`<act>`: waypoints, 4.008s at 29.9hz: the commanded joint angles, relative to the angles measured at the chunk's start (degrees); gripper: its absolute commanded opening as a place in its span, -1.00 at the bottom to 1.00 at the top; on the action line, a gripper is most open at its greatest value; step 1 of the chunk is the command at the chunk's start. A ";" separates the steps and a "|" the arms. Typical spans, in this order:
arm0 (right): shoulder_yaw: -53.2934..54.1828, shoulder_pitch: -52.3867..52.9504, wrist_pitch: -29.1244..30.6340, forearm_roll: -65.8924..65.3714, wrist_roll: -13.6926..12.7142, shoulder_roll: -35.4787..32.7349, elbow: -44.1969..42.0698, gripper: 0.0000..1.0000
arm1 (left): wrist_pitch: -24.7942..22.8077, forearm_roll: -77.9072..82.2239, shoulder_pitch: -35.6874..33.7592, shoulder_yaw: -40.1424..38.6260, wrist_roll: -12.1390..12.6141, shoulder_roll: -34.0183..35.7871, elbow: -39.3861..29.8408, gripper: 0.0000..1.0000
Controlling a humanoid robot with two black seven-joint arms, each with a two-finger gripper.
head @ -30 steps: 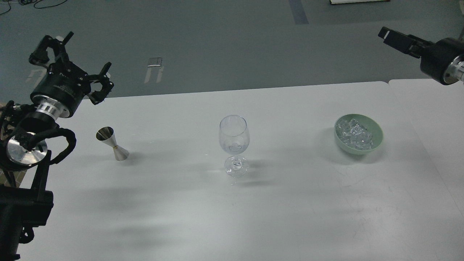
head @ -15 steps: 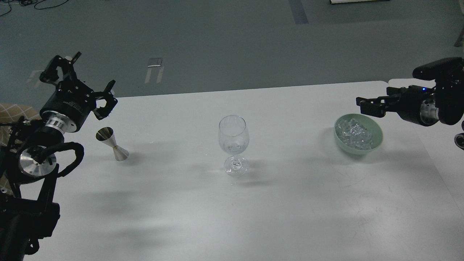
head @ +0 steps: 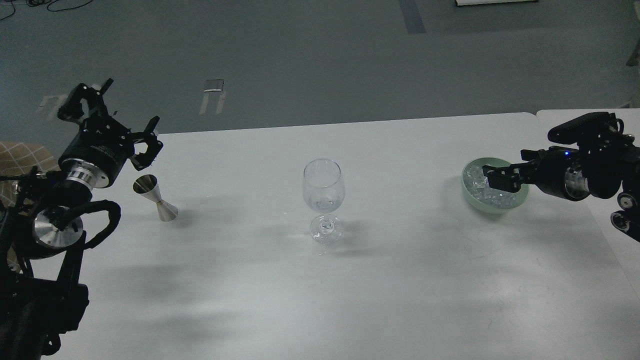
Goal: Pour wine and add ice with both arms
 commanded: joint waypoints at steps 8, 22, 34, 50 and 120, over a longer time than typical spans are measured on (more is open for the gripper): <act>-0.08 -1.47 0.06 -2.61 -0.81 2.97 -2.44 0.48 | 0.18 -0.15 0.09 -0.39 0.01 -0.18 0.04 0.96; -0.08 -2.79 0.06 -4.72 -3.98 3.23 -2.53 0.05 | 1.32 -0.85 0.09 -1.27 0.27 -0.62 -0.05 0.96; -0.16 -3.05 0.32 -4.63 -4.07 3.23 -2.53 -0.50 | 1.41 -0.85 0.18 -1.62 0.36 -0.62 -0.05 0.96; 5.18 -3.58 -0.03 -3.31 -3.45 0.17 0.54 -0.68 | 0.53 -0.77 1.32 -1.98 0.44 -0.45 -0.14 0.96; 2.47 11.45 3.75 -0.85 -6.00 19.49 23.84 -0.28 | 0.44 -0.86 1.41 -6.02 0.97 2.54 -0.67 0.96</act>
